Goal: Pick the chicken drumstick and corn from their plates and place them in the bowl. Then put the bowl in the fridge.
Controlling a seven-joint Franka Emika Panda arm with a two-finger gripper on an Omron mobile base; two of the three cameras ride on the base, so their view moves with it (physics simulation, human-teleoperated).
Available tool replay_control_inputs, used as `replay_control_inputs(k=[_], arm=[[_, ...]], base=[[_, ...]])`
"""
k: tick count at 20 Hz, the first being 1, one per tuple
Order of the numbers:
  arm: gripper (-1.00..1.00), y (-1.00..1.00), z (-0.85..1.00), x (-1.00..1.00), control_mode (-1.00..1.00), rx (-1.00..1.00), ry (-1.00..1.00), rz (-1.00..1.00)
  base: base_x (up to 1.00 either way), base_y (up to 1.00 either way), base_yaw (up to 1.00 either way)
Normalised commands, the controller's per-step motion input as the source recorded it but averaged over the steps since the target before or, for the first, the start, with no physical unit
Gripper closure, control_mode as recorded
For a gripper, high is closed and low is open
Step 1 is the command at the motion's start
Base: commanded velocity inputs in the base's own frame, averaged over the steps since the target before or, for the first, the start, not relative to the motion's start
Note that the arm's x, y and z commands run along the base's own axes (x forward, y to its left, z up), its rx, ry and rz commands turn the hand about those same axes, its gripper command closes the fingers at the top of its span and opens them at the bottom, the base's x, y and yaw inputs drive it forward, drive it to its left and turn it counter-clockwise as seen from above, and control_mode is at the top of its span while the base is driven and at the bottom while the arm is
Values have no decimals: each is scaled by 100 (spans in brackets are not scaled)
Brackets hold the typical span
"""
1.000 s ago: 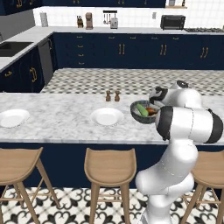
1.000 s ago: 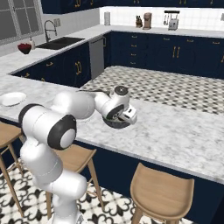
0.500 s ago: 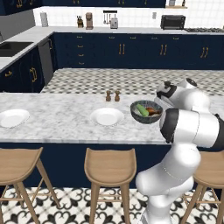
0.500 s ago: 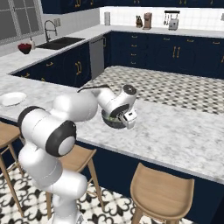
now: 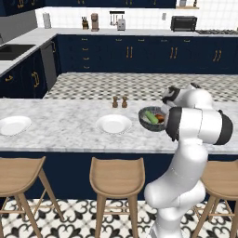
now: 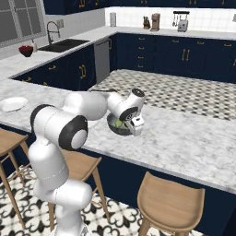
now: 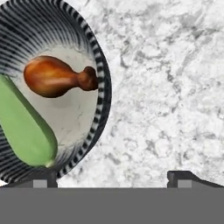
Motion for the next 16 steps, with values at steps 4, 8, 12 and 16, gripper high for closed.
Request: replay_control_inputs(k=[4,8,12,16], arm=[[-100,0,-41,22,-100,0,-1,0],[-100,0,-23,31,-100,1,0,0],[-100,0,-6,38,-100,0,0,0],[-100,2,-16,31,-100,0,0,0]], base=[[0,0,0],[0,0,0],[0,0,0],[0,0,0]])
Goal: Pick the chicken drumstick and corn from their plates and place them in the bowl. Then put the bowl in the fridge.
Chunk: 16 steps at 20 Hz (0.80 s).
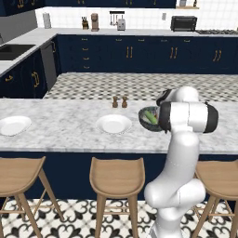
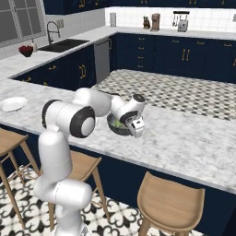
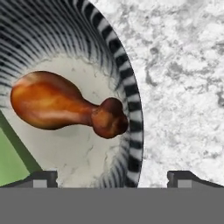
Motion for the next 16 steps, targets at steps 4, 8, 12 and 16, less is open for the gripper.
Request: replay_control_inputs(k=[4,8,12,16], arm=[[-100,0,-24,3,-100,0,0,0],[100,18,-27,0,-100,0,0,-4],[100,52,-36,0,-100,-1,0,-6],[100,21,-13,-1,-100,-1,2,-2]], base=[[0,0,0],[0,0,0],[0,0,0],[0,0,0]])
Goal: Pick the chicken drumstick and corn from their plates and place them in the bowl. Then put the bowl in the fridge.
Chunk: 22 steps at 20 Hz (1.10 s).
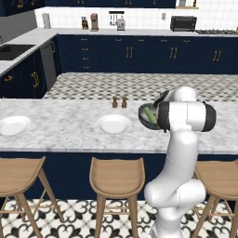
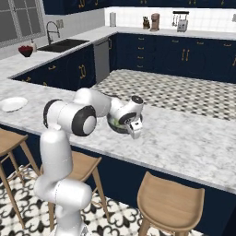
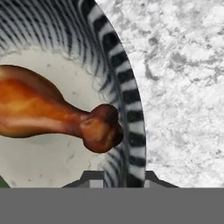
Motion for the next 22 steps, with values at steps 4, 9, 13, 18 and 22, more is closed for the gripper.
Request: replay_control_inputs(k=[4,9,13,18,22], arm=[[100,0,65,-53,-100,-2,-10,-1],[100,0,100,-88,-100,-9,-1,0],[100,5,94,-100,-100,-18,7,4],[100,15,72,-100,-100,-23,1,9],[100,2,23,-100,-100,4,-37,-1]], base=[[0,0,0],[0,0,0],[0,0,0],[0,0,0],[0,0,0]])
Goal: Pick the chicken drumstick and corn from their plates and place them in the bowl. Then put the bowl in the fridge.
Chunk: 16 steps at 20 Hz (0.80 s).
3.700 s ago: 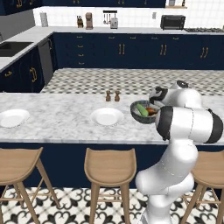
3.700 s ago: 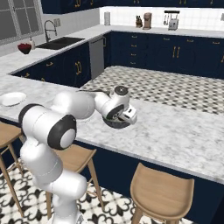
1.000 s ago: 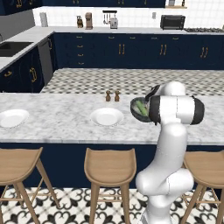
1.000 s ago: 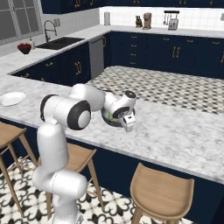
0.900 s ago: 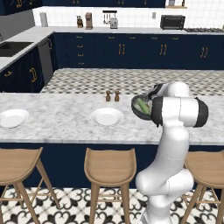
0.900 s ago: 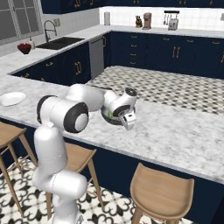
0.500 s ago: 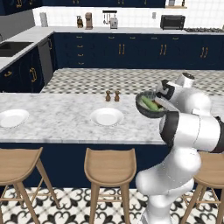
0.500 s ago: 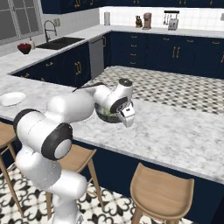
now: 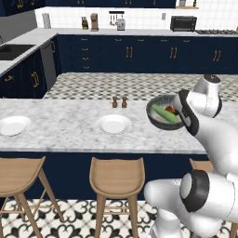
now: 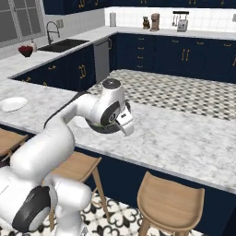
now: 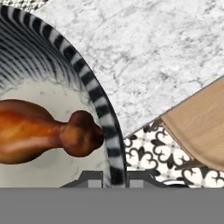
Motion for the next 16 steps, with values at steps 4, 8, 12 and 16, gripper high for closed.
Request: replay_control_inputs(k=[4,8,12,16], arm=[[100,0,36,-86,-100,7,-8,-1],[100,0,40,-76,-100,1,9,-7],[100,0,43,-76,-100,1,2,-6],[100,0,33,-50,100,1,2,-3]], base=[[0,0,0],[0,0,0],[0,0,0],[-16,0,-1]])
